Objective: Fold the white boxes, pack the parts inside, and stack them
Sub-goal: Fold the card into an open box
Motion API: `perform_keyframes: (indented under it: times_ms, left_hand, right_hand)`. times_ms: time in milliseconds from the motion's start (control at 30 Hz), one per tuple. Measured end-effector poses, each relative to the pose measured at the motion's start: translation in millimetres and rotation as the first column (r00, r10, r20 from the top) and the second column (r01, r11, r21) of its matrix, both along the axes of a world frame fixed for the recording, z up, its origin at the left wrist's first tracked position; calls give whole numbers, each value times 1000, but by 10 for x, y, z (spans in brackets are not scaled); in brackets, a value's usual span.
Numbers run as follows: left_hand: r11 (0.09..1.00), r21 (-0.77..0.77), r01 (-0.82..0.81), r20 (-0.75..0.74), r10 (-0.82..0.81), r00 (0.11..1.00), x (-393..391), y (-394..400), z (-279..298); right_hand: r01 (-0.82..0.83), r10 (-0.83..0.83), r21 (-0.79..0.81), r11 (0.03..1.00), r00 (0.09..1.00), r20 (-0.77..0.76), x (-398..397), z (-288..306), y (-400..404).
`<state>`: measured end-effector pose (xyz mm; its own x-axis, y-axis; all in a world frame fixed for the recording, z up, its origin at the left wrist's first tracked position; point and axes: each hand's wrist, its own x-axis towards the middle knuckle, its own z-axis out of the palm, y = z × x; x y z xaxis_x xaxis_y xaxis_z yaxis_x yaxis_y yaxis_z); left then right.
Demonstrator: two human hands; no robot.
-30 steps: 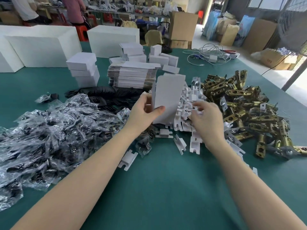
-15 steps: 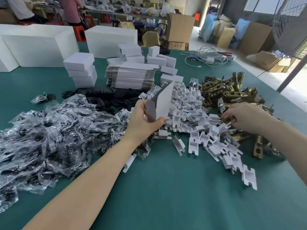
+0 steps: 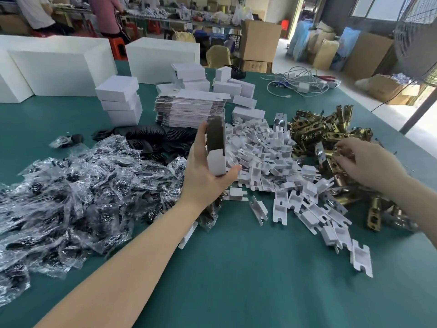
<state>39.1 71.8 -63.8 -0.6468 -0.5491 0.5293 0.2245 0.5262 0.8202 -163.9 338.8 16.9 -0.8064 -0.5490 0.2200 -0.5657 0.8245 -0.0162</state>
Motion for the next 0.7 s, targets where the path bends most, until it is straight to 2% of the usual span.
perform_keyframes:
  times_ms: [67,133,200,267,367,500,700]
  left_hand:
    - [999,-32,-37,18,38,999,-14,8,-28]
    - [1000,16,-19,39,18,999,-28,-4,-67]
    - [1000,23,-11,37,10,999,-30,-12,-79]
    - [999,-38,-17,25,18,1000,-33,-2,-61]
    - [997,-73,-23,-1,23,1000,-29,1,-32]
    - [999,39,23,-27,-22,999,7,-8,-26]
    - [999,51,19,-31,-17,999,-21,-42,-35]
  right_hand:
    - [42,-37,-106,994,998,45,-4,20,11]
    - [70,-58,-174,982,996,70,-6,53,28]
    - [78,-73,-145,986,997,38,2,86,47]
    - [81,-82,-75,994,996,-17,29,119,42]
    - [118,-119,-58,991,993,-21,52,151,17]
    - [135,-139,-173,976,990,-6,38,139,8]
    - [221,-227,-305,926,974,16,-18,212,46]
